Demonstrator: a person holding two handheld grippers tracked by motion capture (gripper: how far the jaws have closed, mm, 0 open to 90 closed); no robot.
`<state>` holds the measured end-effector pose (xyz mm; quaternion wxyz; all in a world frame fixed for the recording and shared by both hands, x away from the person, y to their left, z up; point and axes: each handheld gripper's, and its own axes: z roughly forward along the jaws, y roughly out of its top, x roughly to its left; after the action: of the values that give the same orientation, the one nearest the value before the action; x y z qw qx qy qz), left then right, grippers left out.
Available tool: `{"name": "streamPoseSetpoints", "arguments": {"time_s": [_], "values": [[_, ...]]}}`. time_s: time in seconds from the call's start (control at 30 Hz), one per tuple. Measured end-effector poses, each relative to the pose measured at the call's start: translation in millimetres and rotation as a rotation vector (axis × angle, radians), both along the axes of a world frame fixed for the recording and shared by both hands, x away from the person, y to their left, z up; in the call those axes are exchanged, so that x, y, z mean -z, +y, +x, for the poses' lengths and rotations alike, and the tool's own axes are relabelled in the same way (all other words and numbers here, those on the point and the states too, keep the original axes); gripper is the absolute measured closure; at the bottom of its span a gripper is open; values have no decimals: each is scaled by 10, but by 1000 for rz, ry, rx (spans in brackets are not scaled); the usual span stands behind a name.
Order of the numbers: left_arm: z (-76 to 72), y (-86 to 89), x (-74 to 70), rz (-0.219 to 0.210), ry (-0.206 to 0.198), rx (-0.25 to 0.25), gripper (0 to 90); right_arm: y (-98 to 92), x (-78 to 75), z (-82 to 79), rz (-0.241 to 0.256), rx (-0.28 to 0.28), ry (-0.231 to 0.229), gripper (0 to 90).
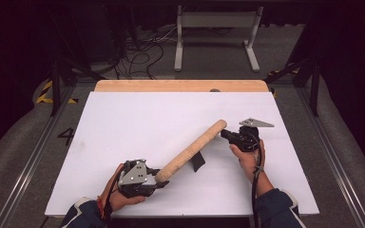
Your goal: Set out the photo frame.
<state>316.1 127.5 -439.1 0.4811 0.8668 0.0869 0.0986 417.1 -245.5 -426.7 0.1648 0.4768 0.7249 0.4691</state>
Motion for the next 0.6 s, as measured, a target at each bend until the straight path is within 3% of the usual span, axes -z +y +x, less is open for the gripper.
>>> {"name": "streamPoseSetpoints", "arguments": {"time_s": [0.23,0.6], "values": [[-28,-154,11,4,2,37,626,124,-70,9,-19,-22,-34,900],[-9,-338,30,0,4,37,555,222,-176,-18,-49,-50,-45,900]]}}
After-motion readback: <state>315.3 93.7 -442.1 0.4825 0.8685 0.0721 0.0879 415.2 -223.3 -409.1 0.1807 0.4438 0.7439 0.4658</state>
